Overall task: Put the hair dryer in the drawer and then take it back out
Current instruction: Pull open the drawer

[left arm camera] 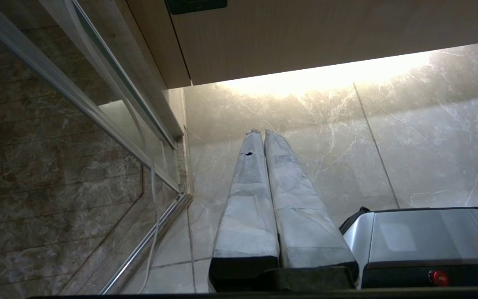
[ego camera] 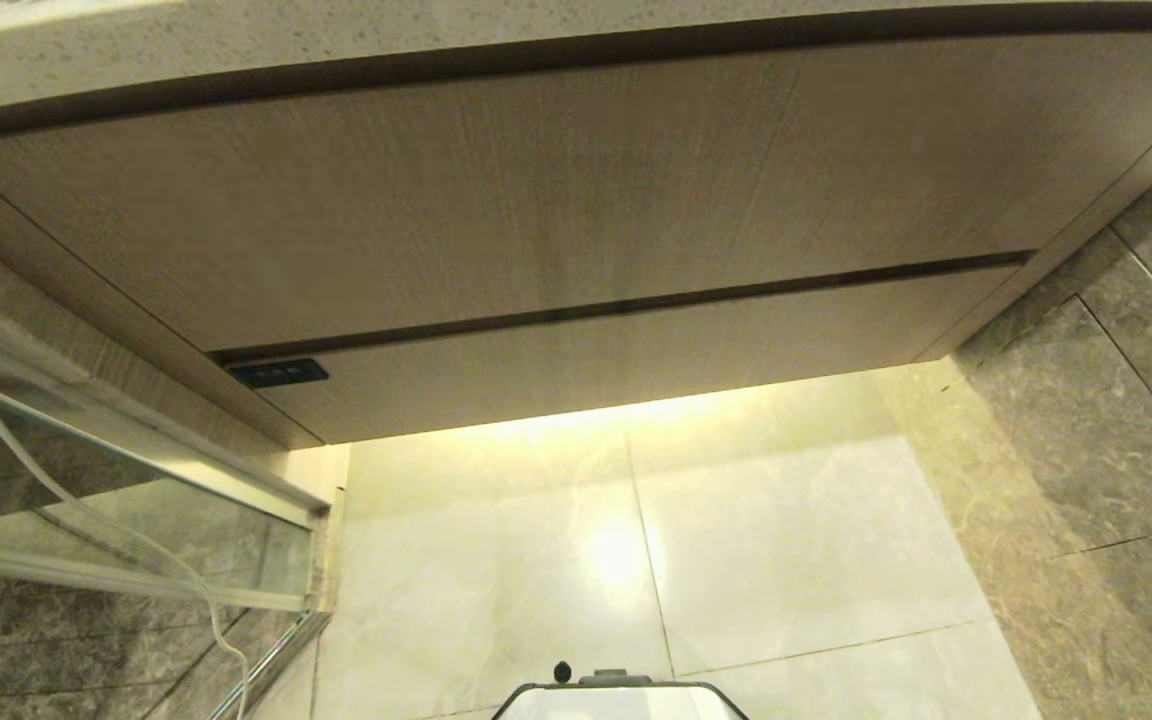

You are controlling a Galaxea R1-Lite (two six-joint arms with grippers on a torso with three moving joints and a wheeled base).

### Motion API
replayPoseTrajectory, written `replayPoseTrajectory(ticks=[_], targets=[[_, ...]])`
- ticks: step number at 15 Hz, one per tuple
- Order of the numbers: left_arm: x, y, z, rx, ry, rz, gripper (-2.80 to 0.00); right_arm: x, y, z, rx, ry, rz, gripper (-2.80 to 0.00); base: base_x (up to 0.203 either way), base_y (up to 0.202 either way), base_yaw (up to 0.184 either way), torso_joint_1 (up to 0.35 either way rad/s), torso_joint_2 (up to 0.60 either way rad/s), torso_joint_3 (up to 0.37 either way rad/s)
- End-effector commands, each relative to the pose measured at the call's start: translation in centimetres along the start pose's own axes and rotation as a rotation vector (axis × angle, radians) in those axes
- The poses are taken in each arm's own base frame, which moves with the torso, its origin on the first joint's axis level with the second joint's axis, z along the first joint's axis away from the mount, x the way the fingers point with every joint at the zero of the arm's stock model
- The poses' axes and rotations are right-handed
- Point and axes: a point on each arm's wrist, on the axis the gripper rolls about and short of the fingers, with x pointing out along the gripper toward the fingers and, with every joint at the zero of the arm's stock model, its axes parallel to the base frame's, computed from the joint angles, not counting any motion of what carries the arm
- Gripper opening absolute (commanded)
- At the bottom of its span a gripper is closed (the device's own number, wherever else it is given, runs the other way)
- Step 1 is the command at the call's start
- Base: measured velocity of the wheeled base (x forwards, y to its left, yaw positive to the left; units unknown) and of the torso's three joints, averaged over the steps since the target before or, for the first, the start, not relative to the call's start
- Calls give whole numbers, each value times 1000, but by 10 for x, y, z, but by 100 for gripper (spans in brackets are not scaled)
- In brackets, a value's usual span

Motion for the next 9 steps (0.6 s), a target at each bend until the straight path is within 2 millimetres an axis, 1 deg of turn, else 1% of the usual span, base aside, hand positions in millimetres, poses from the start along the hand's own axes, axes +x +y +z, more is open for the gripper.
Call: replayPoseTrajectory(ticks=[1, 6, 9], targets=[[0, 0, 0, 0, 1, 0, -280, -2, 0, 1, -12, -8, -6, -280, 0, 0, 0, 0, 0, 0], [0, 0, 0, 0, 1, 0, -280, -3, 0, 1, -11, -10, -7, -280, 0, 0, 0, 0, 0, 0], [0, 0, 0, 0, 0, 0, -280, -3, 1, -3, -11, 7, -2, -280, 0, 0, 0, 0, 0, 0]])
